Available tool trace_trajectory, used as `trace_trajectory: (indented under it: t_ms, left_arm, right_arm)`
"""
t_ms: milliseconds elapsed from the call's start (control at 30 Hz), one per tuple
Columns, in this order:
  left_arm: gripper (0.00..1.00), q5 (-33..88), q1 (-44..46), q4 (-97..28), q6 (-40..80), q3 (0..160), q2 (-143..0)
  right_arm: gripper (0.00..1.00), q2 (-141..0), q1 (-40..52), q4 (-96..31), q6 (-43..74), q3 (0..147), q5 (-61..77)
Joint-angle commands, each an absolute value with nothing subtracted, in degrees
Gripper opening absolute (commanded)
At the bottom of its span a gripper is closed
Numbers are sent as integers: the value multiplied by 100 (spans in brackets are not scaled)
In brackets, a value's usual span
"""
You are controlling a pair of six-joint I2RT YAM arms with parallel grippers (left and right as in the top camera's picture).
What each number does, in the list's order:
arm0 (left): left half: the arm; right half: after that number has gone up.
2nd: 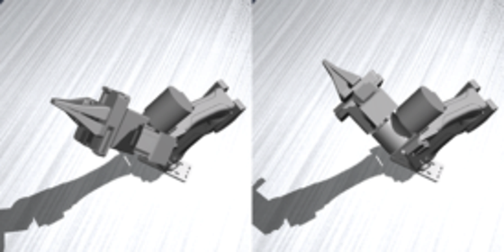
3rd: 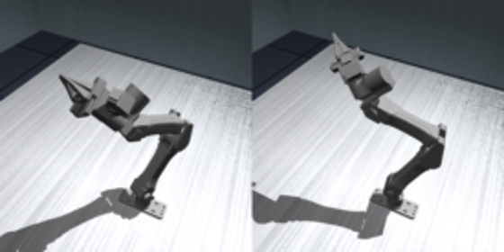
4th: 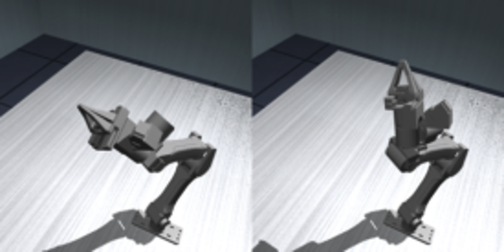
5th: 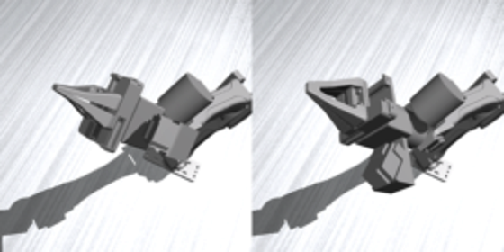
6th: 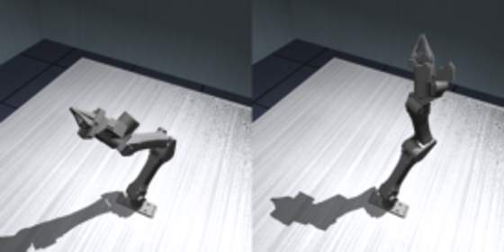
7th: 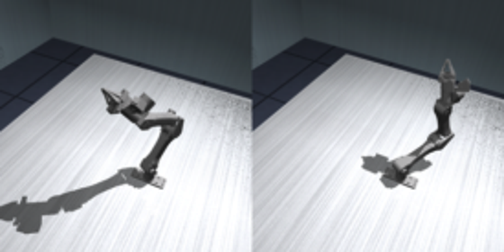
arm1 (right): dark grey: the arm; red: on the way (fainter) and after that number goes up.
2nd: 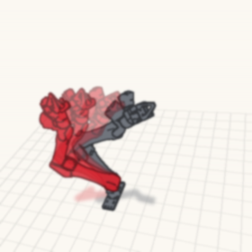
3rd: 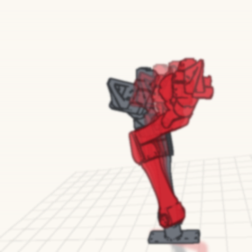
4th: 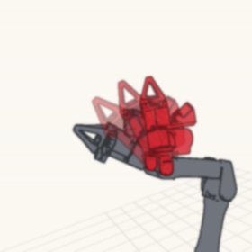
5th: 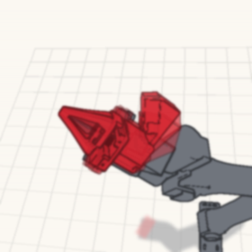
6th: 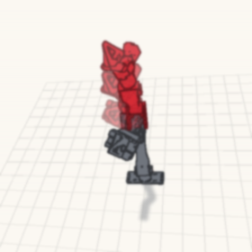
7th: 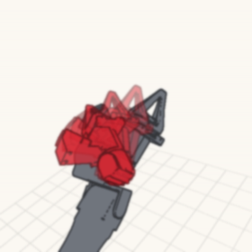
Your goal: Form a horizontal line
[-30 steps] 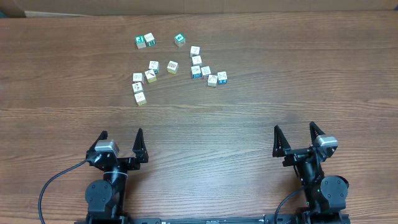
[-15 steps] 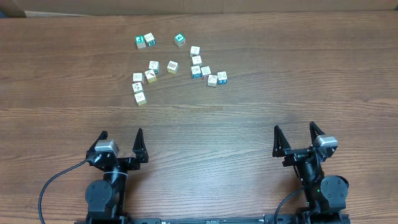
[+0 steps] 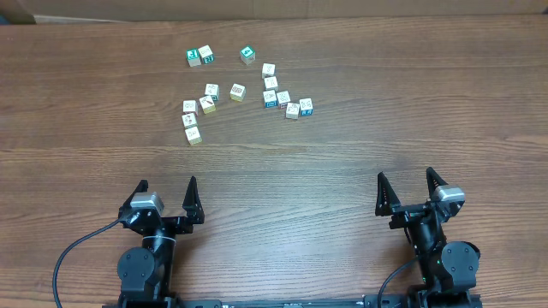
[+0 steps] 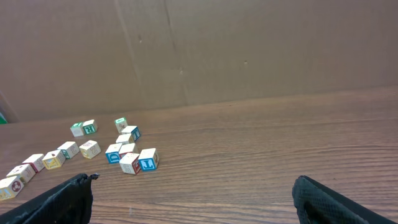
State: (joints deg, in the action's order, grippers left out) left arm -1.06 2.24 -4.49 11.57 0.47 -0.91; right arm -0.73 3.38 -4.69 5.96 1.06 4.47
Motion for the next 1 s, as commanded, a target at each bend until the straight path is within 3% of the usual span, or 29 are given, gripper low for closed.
trace_trajectory:
  t_ms: [0, 300, 567, 967]
  left_arm:
    - [100, -54, 226, -445, 1028, 30, -34]
    - [100, -34, 226, -276, 1031, 30, -34]
    - [100, 543, 226, 923, 1052, 231, -34]
    - [99, 482, 226, 2095, 416, 2379, -89]
  right_arm:
    - [100, -16, 309, -445, 572, 47, 412]
    - [100, -16, 309, -445, 572, 47, 412]
    - [100, -16, 309, -445, 572, 47, 412]
    - [100, -16, 309, -445, 572, 47, 412]
